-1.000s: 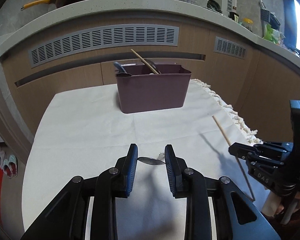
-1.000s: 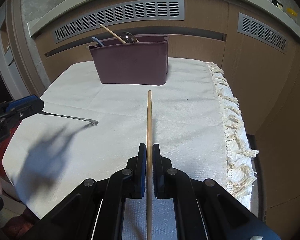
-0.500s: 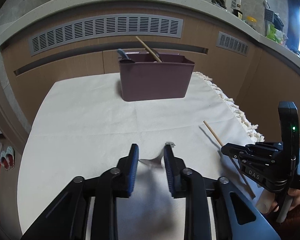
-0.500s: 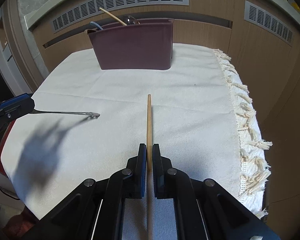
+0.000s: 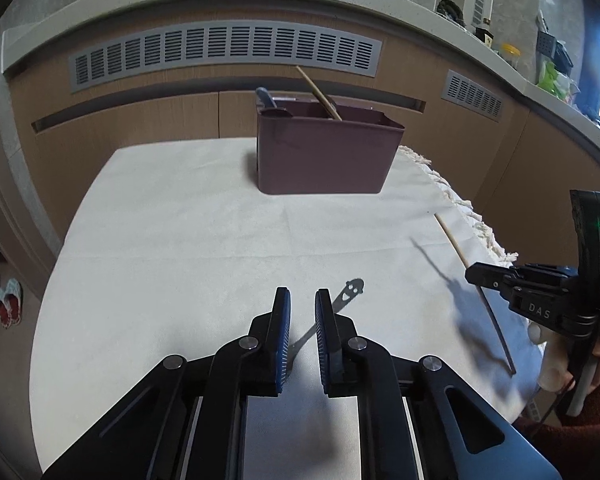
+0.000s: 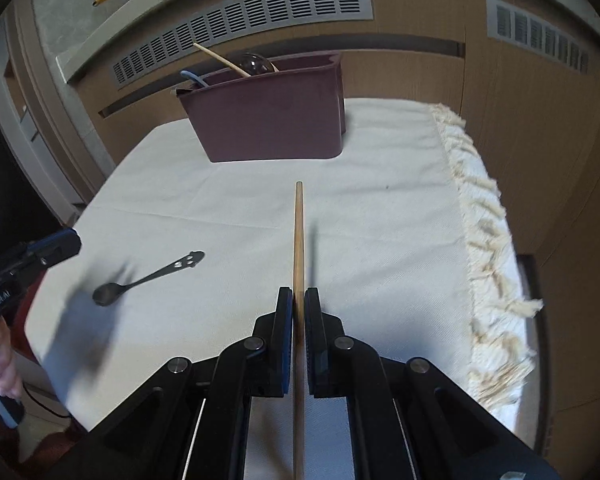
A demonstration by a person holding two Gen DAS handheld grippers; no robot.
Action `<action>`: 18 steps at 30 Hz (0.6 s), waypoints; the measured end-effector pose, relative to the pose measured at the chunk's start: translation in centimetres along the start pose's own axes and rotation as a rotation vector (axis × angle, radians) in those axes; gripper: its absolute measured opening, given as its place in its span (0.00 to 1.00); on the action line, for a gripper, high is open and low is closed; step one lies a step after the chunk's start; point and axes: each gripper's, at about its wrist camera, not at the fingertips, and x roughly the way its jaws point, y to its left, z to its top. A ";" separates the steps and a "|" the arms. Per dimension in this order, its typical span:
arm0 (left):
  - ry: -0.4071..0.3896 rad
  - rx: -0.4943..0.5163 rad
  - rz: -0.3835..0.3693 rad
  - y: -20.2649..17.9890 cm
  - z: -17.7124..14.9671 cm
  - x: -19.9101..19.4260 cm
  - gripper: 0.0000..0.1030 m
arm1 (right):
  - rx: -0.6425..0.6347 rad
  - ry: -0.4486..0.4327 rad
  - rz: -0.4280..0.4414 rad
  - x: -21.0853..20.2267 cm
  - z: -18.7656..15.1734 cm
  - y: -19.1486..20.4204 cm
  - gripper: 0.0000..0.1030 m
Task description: Organize utensils
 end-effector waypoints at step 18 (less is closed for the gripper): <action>0.202 -0.193 0.021 3.7 -5.4 0.6 0.20 | -0.180 0.135 -0.082 5.6 2.4 2.9 0.05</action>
